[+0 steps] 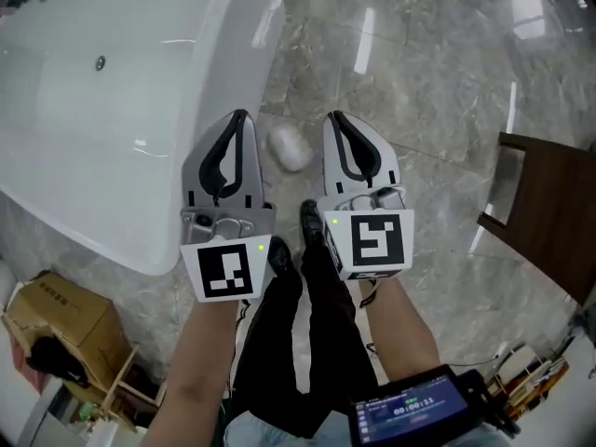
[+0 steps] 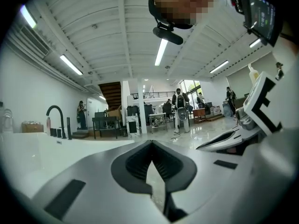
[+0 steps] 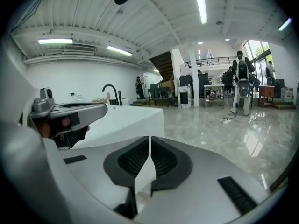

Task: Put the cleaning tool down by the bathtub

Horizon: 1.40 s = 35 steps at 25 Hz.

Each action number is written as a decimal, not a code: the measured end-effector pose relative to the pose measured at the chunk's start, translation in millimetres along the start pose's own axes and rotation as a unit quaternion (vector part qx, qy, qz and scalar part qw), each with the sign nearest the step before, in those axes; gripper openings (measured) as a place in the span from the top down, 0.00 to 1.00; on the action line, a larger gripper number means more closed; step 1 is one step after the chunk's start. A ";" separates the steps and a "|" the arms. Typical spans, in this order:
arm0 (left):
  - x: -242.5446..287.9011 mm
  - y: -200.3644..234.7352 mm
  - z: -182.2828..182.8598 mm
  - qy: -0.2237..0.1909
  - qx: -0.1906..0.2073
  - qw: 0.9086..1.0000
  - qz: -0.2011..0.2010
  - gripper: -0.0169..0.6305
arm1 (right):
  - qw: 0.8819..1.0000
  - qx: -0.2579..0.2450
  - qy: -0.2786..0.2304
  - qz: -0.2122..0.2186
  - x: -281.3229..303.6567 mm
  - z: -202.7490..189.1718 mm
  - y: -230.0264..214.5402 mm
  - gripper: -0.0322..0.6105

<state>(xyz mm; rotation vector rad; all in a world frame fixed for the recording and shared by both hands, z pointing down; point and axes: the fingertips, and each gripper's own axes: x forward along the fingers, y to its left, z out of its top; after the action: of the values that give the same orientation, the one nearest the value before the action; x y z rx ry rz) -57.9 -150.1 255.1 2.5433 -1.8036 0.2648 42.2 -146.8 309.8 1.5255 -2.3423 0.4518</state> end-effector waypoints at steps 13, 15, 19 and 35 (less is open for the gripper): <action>-103.8 37.0 289.1 -0.094 0.025 0.995 0.017 0.95 | 0.986 -0.050 -0.158 -0.009 -168.9 259.1 63.2 0.93; -124.6 37.1 318.5 -0.100 0.026 0.994 0.019 0.95 | 0.983 -0.058 -0.176 -0.014 -193.9 289.7 72.2 0.93; -165.8 38.2 363.7 -0.109 0.043 0.993 0.022 0.95 | 0.979 -0.068 -0.193 -0.021 -240.8 335.8 91.0 0.93; -234.5 34.1 468.1 -0.178 0.043 0.982 0.035 0.95 | 0.961 -0.101 -0.256 -0.015 -329.6 417.1 135.4 0.93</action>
<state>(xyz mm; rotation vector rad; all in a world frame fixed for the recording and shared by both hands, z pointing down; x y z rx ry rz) -104.1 7.6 -243.2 2.7310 -2.0389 -0.1269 9.6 -0.2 -217.8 1.7274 -2.6257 -0.2200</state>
